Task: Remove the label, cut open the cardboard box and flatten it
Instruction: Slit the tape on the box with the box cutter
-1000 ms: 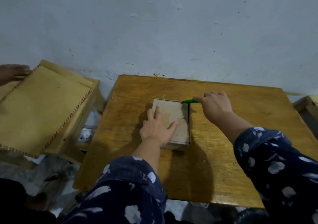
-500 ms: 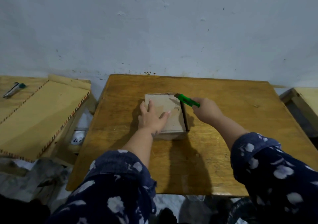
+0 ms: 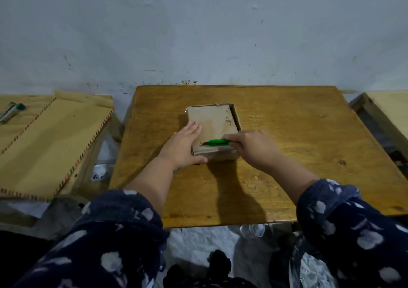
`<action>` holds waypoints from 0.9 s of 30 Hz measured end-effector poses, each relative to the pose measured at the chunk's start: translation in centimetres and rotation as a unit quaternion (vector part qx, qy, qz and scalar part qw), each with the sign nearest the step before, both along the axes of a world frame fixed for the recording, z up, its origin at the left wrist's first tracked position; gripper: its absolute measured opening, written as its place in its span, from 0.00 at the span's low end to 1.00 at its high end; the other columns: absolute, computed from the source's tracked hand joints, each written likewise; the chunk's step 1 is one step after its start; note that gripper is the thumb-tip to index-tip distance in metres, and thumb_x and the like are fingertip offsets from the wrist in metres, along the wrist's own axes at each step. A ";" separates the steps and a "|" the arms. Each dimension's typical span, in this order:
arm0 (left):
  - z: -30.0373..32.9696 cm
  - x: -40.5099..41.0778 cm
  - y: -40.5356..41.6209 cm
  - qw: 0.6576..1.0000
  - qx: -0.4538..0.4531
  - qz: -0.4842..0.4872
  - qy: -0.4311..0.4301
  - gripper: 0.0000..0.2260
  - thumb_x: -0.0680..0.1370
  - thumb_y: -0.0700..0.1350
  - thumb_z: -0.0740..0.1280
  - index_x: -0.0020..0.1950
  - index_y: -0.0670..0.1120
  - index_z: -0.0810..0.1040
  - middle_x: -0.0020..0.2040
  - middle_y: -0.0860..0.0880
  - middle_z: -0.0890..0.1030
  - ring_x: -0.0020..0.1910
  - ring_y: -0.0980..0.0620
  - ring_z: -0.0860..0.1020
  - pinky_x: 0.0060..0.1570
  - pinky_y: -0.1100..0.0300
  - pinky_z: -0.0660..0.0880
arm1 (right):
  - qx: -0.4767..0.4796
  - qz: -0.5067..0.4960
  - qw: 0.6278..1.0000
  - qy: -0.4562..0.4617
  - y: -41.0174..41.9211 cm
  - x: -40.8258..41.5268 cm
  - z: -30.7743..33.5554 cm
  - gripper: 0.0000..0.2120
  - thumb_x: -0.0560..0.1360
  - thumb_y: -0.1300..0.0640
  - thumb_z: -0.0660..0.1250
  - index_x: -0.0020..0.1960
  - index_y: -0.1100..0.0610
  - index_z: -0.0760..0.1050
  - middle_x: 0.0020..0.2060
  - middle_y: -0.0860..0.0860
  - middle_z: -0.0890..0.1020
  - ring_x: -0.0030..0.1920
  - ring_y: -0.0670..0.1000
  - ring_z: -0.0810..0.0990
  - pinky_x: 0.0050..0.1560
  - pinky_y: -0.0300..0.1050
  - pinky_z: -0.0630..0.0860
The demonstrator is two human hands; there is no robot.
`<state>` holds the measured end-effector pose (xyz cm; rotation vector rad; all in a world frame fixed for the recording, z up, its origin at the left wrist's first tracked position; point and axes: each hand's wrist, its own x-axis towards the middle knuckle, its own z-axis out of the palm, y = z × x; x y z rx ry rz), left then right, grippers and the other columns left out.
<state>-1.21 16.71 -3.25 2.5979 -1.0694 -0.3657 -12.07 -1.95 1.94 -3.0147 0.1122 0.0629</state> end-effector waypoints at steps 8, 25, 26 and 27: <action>-0.2 -0.3 0.1 1.000 0.000 0.004 -0.002 0.46 0.71 0.59 0.71 0.79 0.49 0.45 0.79 0.53 0.46 0.77 0.54 0.44 0.75 0.46 0.55 | -0.059 0.043 0.997 -0.017 2.1 0.0 0.3 0.18 0.81 0.50 0.53 0.69 0.44 0.68 0.55 0.51 0.80 0.55 0.54 0.77 0.51 0.49 0.65; 0.0 -1.0 -0.1 0.999 0.037 0.006 -0.020 0.43 0.75 0.56 0.68 0.79 0.48 0.44 0.79 0.52 0.42 0.77 0.52 0.41 0.74 0.43 0.52 | -0.117 0.067 0.990 -0.029 2.9 0.0 0.2 0.20 0.79 0.53 0.59 0.70 0.44 0.66 0.54 0.51 0.79 0.55 0.54 0.76 0.52 0.49 0.65; 0.0 -1.0 -0.1 0.999 0.041 0.006 -0.022 0.43 0.75 0.56 0.68 0.79 0.48 0.44 0.79 0.52 0.42 0.77 0.52 0.41 0.74 0.42 0.52 | -0.126 0.072 0.989 -0.030 2.8 0.0 0.2 0.21 0.79 0.54 0.59 0.71 0.45 0.65 0.55 0.51 0.79 0.56 0.54 0.75 0.52 0.49 0.65; 0.1 -1.0 -0.2 0.999 0.044 0.005 -0.025 0.43 0.75 0.56 0.68 0.79 0.48 0.43 0.79 0.52 0.42 0.77 0.52 0.41 0.74 0.42 0.51 | -0.132 0.075 0.988 -0.031 2.7 -0.1 0.3 0.21 0.79 0.54 0.60 0.71 0.45 0.65 0.55 0.52 0.79 0.56 0.54 0.75 0.53 0.49 0.65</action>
